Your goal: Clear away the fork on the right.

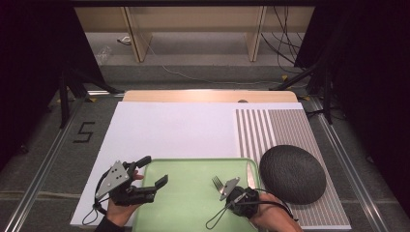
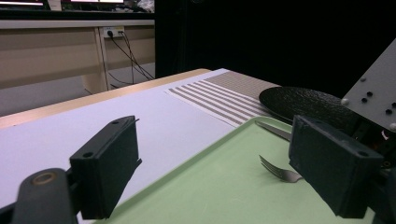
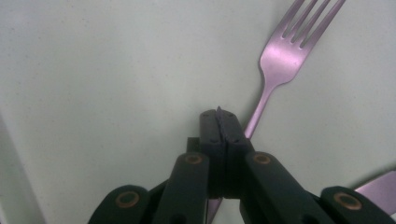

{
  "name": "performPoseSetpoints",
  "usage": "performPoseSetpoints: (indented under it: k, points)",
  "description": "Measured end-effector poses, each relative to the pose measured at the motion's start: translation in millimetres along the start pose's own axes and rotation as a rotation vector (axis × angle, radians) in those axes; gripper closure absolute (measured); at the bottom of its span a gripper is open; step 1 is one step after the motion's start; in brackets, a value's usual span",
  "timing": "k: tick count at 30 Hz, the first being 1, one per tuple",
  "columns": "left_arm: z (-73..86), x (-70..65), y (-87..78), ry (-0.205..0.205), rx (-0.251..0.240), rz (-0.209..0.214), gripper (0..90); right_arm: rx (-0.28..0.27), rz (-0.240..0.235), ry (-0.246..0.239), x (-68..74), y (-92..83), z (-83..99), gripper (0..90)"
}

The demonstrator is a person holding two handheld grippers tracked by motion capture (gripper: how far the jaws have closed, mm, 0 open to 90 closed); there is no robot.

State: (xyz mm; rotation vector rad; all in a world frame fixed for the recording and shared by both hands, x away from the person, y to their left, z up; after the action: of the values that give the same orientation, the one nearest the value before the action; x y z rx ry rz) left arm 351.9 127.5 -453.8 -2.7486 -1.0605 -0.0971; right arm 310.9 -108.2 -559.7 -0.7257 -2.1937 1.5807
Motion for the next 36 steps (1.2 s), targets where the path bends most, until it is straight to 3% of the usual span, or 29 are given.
performPoseSetpoints:
  k: [13,21,22,27,32,33,36]
  points:
    - [0.0,0.3,0.0,-0.001,-0.001,-0.001,15.7,-0.004,0.025,0.027,-17.7,-4.3,8.2,90.0]
    - [0.1,0.4,-0.3,0.000,0.000,-0.001,15.7,0.000,0.036,0.074,-23.5,-6.0,11.7,90.0]
    - [-0.1,0.4,-0.3,0.001,-0.001,-0.001,15.7,0.002,0.038,0.057,-25.9,-6.1,12.6,90.0]
    - [-0.1,0.4,-0.3,0.001,-0.001,-0.001,15.7,0.004,0.040,0.106,-29.5,-8.0,15.7,90.0]
    - [-0.3,0.3,-0.5,0.001,-0.001,-0.001,15.7,0.011,0.036,0.106,-33.4,-8.8,18.9,90.0]
    - [-0.4,0.3,-0.6,0.002,-0.002,-0.001,15.7,0.019,0.034,0.134,-31.6,-9.2,19.6,90.0]
    - [-0.4,0.0,-0.7,0.003,-0.002,0.000,15.7,0.023,0.037,0.123,-34.0,-9.2,21.0,90.0]
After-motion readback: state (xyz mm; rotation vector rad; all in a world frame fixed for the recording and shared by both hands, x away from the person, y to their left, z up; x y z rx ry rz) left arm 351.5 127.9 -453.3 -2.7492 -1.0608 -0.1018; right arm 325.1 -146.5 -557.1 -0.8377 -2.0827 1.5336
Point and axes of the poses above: each handheld gripper's, and its own axes: y roughly forward along the jaws, z roughly out of its underside, x roughly to its left, the point moved 10 cm from there along y, roughly forward along the jaws, and after that the axes turned 13 degrees about y, right-handed, at the moved point
